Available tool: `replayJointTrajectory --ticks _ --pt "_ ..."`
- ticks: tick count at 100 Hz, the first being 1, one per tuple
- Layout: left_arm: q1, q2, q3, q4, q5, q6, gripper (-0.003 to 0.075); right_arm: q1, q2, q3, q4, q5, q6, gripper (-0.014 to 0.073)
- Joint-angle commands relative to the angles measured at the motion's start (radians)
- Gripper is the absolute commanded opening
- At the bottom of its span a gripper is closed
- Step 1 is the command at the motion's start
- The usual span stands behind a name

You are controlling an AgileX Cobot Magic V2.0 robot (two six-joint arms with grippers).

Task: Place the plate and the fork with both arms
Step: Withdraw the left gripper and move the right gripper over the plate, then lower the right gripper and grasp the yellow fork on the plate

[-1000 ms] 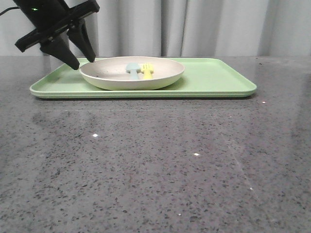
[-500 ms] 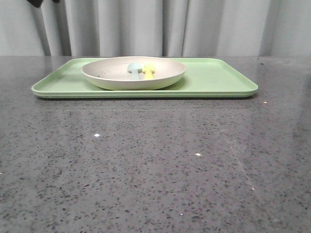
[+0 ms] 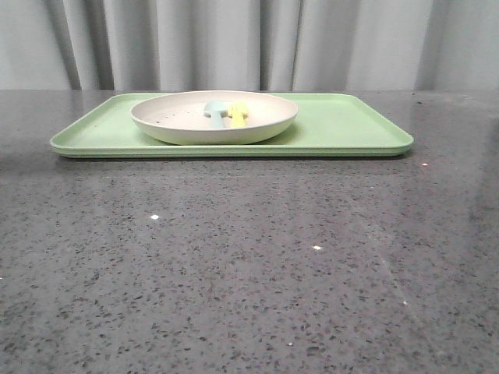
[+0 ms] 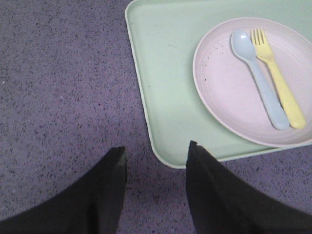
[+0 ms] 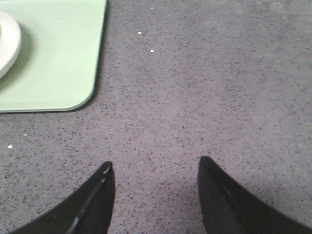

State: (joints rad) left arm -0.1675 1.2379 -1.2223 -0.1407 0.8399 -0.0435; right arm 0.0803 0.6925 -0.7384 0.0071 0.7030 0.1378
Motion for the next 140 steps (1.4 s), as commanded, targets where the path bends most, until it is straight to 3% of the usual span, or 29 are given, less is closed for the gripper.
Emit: replayJointTrajectory --ticks 1,25,53,110,140 --pt "-0.007 -0.113 0.069 -0.006 -0.094 -0.011 0.0294 0.021 0.033 -0.061 -0.007 -0.044 -0.006 0.0404" --pt "-0.007 -0.371 0.344 0.027 -0.176 -0.011 0.0294 0.076 0.164 -0.21 -0.007 0.01 -0.018 0.0404" --pt "-0.007 -0.602 0.523 0.036 -0.232 -0.011 0.0294 0.19 0.39 -0.442 -0.007 0.088 -0.025 0.0404" --pt "-0.007 -0.653 0.574 0.033 -0.23 -0.011 0.0294 0.427 0.926 -1.045 -0.007 0.26 -0.024 0.0403" --pt "-0.007 -0.653 0.574 0.022 -0.228 -0.011 0.0294 0.457 1.185 -1.338 -0.007 0.383 -0.002 0.0403"
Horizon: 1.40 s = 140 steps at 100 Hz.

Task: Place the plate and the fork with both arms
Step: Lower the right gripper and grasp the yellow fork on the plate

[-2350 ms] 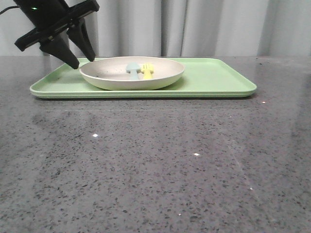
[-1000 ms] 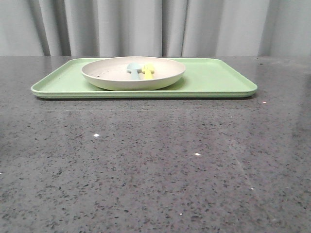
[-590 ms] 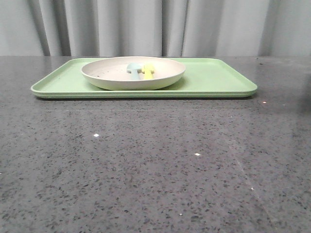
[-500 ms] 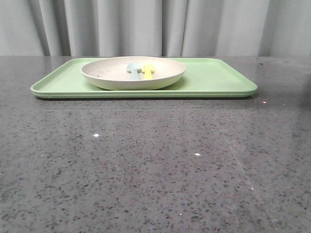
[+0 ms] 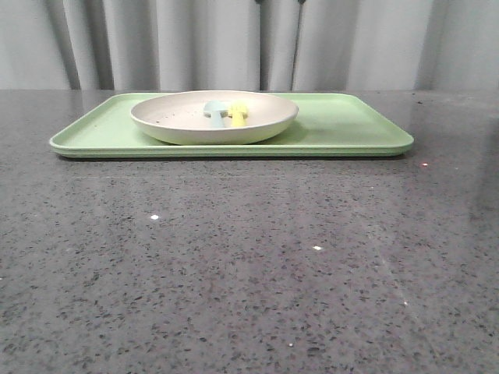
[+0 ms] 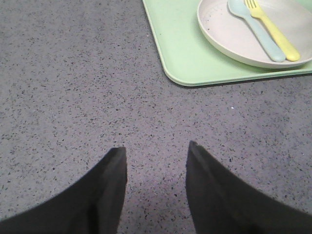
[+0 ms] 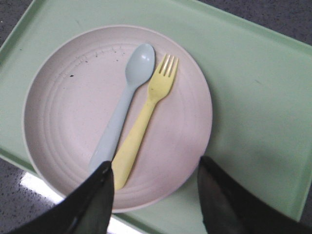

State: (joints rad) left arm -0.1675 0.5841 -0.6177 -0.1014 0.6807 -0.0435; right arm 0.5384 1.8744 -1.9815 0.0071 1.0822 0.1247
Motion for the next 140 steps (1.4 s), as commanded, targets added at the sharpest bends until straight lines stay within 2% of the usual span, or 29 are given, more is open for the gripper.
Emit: replayJointTrajectory --ticks 1,13,34,71,140 --pt "-0.007 0.0 -0.03 -0.017 -0.069 -0.011 0.0294 -0.001 0.013 -0.1 -0.007 0.007 0.016 0.0403" --pt "-0.007 0.0 -0.03 -0.023 -0.069 -0.011 0.0294 -0.001 0.083 -0.173 -0.007 0.05 0.055 0.0403" --pt "-0.007 0.0 -0.03 -0.028 -0.073 -0.011 0.0294 -0.001 0.148 -0.202 0.011 0.056 0.16 0.0403" --pt "-0.007 0.0 -0.03 -0.028 -0.076 -0.011 0.0294 -0.001 0.214 -0.202 0.06 0.035 0.206 0.0403" --pt "-0.007 0.0 -0.03 -0.028 -0.078 -0.011 0.0294 -0.001 0.287 -0.202 0.086 0.029 0.211 0.0403"
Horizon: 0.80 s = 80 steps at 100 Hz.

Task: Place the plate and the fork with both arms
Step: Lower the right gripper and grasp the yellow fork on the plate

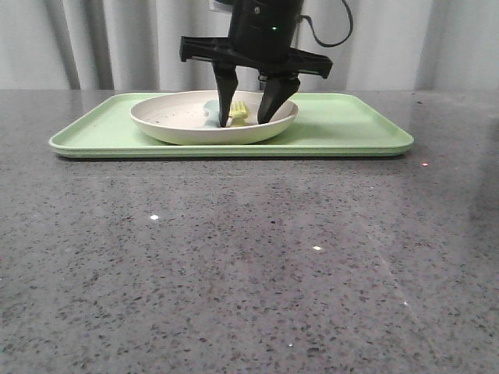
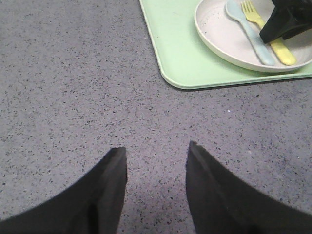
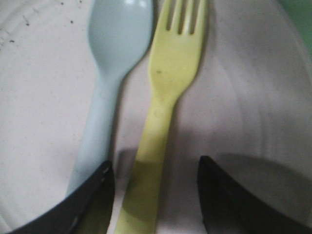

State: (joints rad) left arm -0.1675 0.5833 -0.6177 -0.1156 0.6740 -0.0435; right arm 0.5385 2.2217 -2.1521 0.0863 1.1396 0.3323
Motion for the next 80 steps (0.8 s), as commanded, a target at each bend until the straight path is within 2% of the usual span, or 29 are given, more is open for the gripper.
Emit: replayJointTrajectory --ticks 1,8,15,34,48,62,80 --pt "-0.007 0.001 -0.03 -0.014 -0.071 -0.011 0.0294 -0.001 -0.059 -0.031 0.007 -0.028 0.003 0.0403" --pt "-0.007 0.001 -0.03 -0.014 -0.071 -0.011 0.0294 -0.001 -0.056 -0.031 0.007 -0.026 0.003 0.0399" --pt "-0.007 0.001 -0.03 -0.014 -0.071 -0.011 0.0294 -0.001 -0.055 -0.031 0.007 -0.024 0.003 0.0358" --pt "-0.007 0.001 -0.03 -0.015 -0.071 -0.011 0.0294 -0.001 -0.055 -0.031 0.007 -0.023 0.003 0.0156" --pt "-0.007 0.001 -0.03 -0.015 -0.069 -0.011 0.0294 -0.001 -0.055 -0.031 0.007 -0.023 0.003 0.0052" --pt "-0.007 0.001 -0.03 -0.016 -0.066 -0.011 0.0294 -0.001 -0.055 -0.031 0.006 -0.022 0.003 0.0003" --pt "-0.007 0.001 -0.03 -0.016 -0.066 -0.011 0.0294 -0.001 -0.074 -0.033 0.0 0.004 0.003 -0.0004"
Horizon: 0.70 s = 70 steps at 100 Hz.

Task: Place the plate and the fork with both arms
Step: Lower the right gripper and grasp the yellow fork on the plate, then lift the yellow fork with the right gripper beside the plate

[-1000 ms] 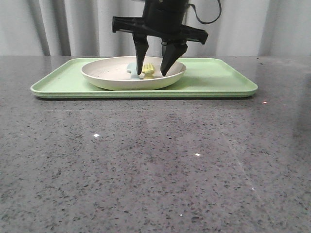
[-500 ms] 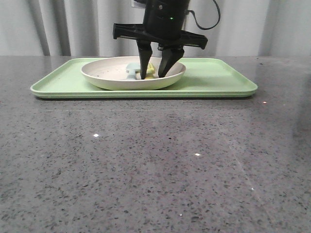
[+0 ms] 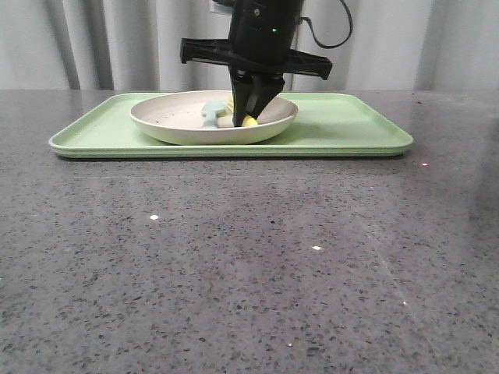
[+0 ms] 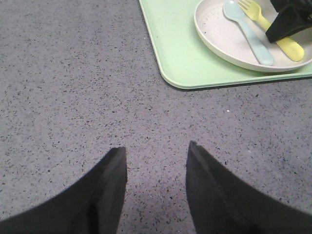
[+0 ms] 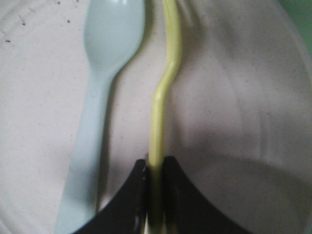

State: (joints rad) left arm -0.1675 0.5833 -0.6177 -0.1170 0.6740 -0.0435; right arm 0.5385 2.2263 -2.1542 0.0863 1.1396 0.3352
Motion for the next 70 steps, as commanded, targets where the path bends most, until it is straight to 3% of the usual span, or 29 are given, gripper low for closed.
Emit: replayJointTrajectory --ticks 1,41,70 --pt "-0.007 0.001 -0.03 -0.014 -0.066 -0.011 0.0294 -0.001 -0.081 -0.031 -0.004 0.006 0.0 -0.0004" --pt "-0.007 0.001 -0.03 -0.016 -0.066 -0.011 0.0294 -0.052 -0.225 -0.042 -0.06 0.037 -0.001 -0.0004" --pt "-0.007 0.001 -0.03 -0.021 -0.066 -0.011 0.0294 -0.155 -0.259 -0.042 -0.125 0.196 -0.005 -0.0004"
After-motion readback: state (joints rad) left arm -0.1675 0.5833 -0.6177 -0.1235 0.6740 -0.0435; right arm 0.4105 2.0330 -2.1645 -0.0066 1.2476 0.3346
